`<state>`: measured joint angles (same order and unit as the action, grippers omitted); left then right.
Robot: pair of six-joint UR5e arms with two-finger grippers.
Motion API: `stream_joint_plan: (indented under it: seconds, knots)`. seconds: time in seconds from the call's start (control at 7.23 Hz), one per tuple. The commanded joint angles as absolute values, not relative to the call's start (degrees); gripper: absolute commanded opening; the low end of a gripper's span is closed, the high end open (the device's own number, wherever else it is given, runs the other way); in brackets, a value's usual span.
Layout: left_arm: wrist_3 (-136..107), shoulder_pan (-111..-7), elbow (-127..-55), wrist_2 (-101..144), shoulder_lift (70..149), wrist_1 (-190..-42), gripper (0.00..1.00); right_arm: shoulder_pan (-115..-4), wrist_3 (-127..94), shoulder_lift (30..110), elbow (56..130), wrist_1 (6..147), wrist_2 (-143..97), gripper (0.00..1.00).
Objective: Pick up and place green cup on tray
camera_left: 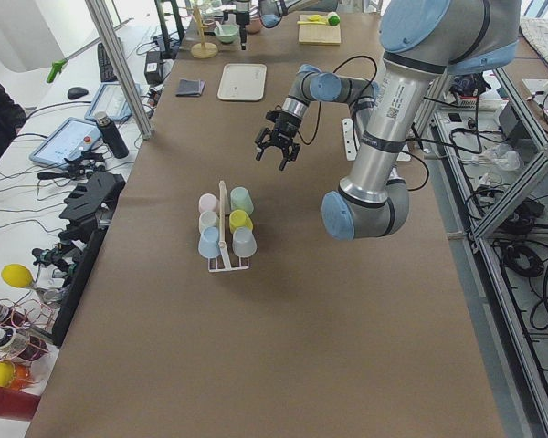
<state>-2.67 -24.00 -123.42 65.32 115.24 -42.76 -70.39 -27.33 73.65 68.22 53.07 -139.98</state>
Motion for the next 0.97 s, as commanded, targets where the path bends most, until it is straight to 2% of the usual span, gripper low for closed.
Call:
stream_joint_plan:
  seconds: [0.0, 0.14, 0.28, 0.69, 0.83]
  knots:
    - [-2.81, -16.99, -123.66, 54.7, 111.1, -45.53, 0.98, -68.3, -30.65, 72.95, 64.45, 46.28, -139.83, 0.99]
    - [-2.29, -16.09, -123.58, 50.93, 109.96, -45.44, 0.98, -67.77, -31.11, 72.17, 60.6, 42.05, -139.57, 0.99]
    - [-1.24, -13.65, -123.66, 45.49, 107.78, -45.53, 0.98, -67.42, -31.29, 71.98, 60.38, 42.01, -139.57, 0.95]
    - [8.5, -12.48, -121.65, 38.79, 102.14, -45.53, 0.98, -65.48, -32.86, 70.14, 60.29, 42.01, -137.73, 0.59]
    - [11.83, -12.65, -120.25, 38.59, 101.78, -45.53, 0.98, -65.48, -32.87, 70.14, 60.29, 42.01, -137.81, 0.51]
